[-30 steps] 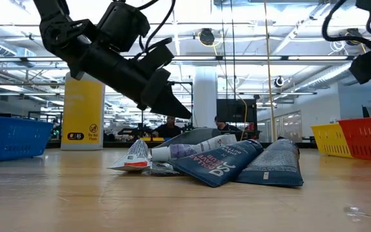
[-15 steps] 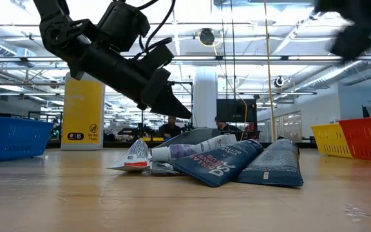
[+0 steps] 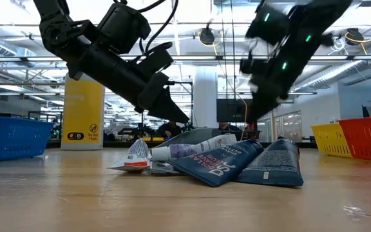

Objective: Pick & Place Travel size toiletries
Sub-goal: Put the black comb into the red basket

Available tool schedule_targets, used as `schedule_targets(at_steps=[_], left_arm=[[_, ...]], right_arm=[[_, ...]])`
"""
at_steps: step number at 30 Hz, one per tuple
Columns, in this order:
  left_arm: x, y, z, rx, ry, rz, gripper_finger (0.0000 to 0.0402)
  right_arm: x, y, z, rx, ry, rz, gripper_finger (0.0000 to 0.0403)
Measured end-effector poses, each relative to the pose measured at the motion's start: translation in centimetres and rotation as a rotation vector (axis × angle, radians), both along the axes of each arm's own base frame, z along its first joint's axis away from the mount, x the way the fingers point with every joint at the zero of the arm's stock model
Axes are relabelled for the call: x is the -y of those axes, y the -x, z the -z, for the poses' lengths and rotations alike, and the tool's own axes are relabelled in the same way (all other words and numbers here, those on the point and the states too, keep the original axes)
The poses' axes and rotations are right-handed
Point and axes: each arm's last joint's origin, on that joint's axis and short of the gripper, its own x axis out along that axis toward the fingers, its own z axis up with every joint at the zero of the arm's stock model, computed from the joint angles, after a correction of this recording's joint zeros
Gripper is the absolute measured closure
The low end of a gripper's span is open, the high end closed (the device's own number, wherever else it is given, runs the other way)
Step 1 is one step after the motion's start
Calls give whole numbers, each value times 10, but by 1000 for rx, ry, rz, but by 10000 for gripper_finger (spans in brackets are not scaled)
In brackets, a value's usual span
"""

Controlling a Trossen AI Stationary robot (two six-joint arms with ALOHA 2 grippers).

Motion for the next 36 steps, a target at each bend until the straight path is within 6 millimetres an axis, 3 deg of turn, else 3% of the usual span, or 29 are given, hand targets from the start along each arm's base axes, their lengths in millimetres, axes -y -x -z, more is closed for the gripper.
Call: schedule_targets(at_steps=[6, 12, 15, 18, 22, 29, 32, 36], left_arm=[[0, 0, 1, -7, -6, 3, 376], [0, 0, 1, -8, -6, 2, 376], [0, 0, 0, 4, -6, 2, 376], [0, -1, -2, 20, -4, 1, 376], [0, -1, -3, 35, 13, -6, 376], [-10, -6, -8, 118, 33, -1, 376], [-20, -24, -6, 136, 60, 48, 376], [-34, -62, 8, 56, 37, 87, 376]], right_arm=[[32, -1, 34, -124, -32, 135, 332], [36, -6, 47, -132, -60, 139, 352], [26, -19, 46, -59, -111, -100, 355], [12, -27, 42, -32, -55, -319, 356], [1, -29, 27, 24, 17, -364, 360], [-31, -29, 35, 80, -240, -546, 362], [-46, -20, 47, 19, -235, -612, 362], [-54, -14, 52, 0, -197, -590, 362]])
